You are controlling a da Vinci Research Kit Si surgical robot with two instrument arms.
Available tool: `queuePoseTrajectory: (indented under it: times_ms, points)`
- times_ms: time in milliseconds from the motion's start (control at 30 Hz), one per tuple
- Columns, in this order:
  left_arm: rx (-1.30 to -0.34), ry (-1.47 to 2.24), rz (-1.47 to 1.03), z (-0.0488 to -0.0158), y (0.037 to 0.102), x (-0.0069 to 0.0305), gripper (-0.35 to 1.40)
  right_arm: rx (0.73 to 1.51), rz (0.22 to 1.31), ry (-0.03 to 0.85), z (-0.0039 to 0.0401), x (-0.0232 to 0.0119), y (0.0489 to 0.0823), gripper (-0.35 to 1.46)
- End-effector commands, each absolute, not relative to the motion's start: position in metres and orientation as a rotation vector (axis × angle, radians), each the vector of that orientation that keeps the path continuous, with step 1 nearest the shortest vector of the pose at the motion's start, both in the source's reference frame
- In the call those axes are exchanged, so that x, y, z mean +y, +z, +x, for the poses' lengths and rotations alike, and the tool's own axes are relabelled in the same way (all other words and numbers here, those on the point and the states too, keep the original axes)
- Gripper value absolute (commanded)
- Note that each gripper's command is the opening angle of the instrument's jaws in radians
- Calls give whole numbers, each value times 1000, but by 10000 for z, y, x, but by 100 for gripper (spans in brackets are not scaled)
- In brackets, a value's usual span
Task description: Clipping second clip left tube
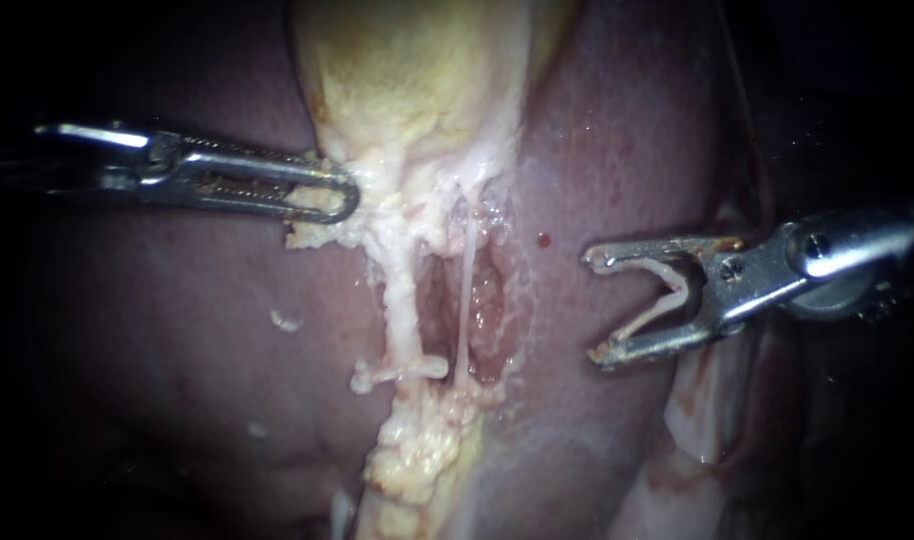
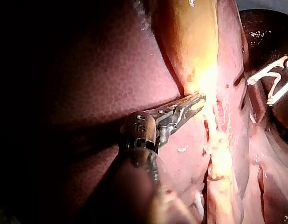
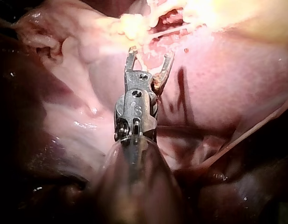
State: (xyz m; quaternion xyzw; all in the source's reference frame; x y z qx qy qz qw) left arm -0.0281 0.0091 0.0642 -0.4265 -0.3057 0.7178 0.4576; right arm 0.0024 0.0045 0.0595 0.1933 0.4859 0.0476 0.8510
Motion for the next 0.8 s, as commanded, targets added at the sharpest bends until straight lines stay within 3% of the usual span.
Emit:
queuePoseTrajectory:
  times_ms: [33, 433, 800]
  points:
    - [-755, 1769, -1051, -279, 640, 91, -35, 1023, 407, 101, 25, 45, 595, 50]
    - [-742, 1724, -1054, -226, 586, 124, -35, 1023, 406, 102, 26, 45, 595, 50]
    - [-736, 1721, -1056, -226, 586, 123, -35, 1034, 461, 89, 55, 38, 594, 50]
